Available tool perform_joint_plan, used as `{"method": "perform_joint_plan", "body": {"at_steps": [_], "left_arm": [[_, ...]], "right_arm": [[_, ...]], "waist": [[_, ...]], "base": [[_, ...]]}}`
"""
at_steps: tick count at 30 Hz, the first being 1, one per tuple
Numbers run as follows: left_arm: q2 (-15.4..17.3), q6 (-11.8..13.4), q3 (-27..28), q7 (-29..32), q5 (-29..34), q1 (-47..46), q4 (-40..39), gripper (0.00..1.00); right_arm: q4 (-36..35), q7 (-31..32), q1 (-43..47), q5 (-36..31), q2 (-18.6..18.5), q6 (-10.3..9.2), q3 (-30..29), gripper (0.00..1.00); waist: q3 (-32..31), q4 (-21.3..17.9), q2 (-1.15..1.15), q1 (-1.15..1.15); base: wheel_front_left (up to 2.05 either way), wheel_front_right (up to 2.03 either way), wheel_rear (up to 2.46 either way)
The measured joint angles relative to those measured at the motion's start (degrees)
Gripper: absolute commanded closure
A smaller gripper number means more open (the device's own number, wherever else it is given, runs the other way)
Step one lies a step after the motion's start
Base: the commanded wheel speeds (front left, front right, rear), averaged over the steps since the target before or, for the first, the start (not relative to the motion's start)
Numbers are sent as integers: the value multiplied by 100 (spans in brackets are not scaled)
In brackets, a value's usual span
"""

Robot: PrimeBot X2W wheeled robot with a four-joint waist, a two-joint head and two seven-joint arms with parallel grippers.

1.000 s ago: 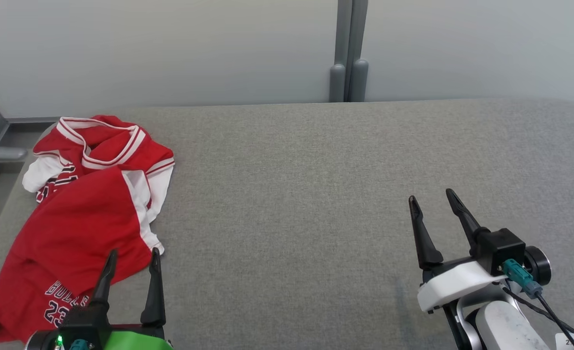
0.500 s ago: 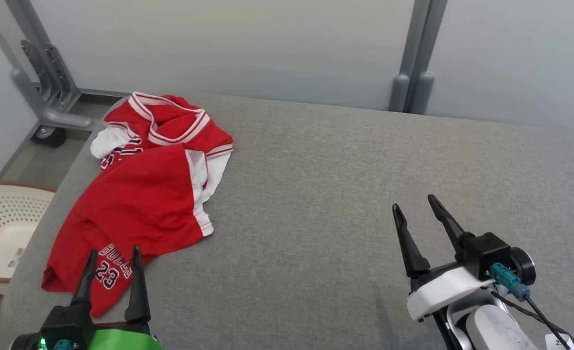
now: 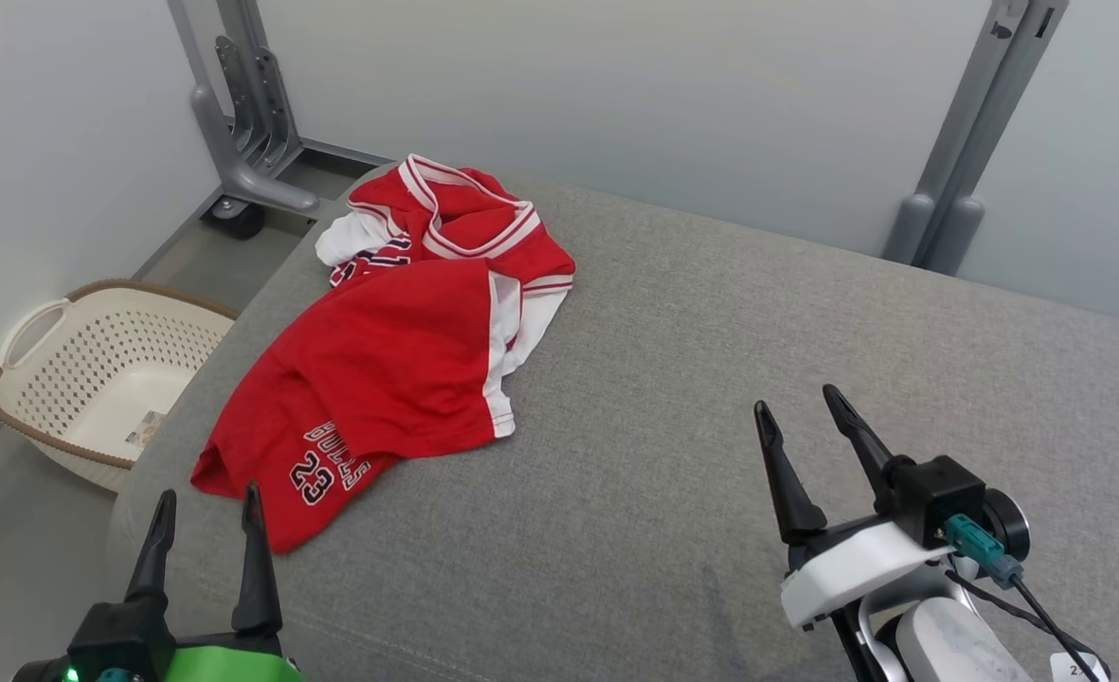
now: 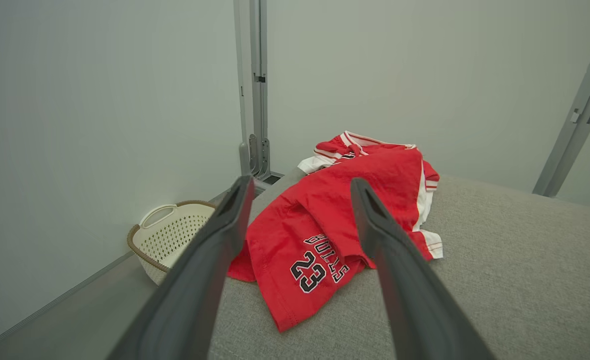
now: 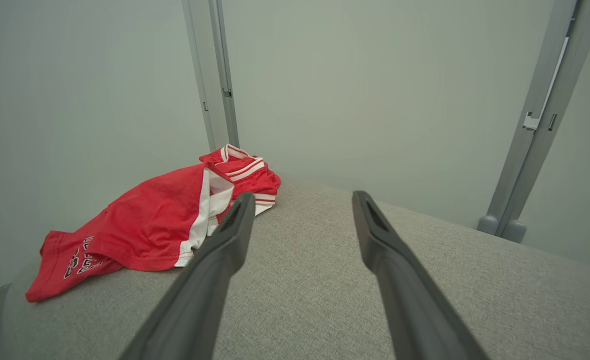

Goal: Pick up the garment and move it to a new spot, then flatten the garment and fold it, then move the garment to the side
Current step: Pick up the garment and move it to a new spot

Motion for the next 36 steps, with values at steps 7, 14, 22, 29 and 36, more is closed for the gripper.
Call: {"method": "perform_joint_plan", "body": {"at_steps": [7, 14, 22, 29, 36], "left_arm": [[4, 5, 32, 0, -9, 125, -15, 0], [24, 4, -46, 2, 7, 54, 15, 0], [199, -2, -101, 379, 182, -816, 151, 0], [254, -51, 22, 871, 56, -1654, 466, 0], [270, -47, 199, 1429, -181, -2452, 1121, 0]], "right_arm": [[25, 0, -1, -2, 19, -1, 31, 0], [31, 0, -1, -22, 16, -3, 24, 0], [19, 0, -15, -129, -92, -5, 10, 0], [-42, 0, -204, -238, -187, 16, 19, 0], [-147, 2, -447, -324, -347, 65, 32, 0]], "waist": [[-19, -44, 0, 0], [54, -243, 0, 0], [252, -555, 0, 0], [499, -856, 0, 0], [813, -1204, 0, 0]], "base": [[0, 0, 0], [0, 0, 0], [0, 0, 0], [0, 0, 0], [0, 0, 0]]}}
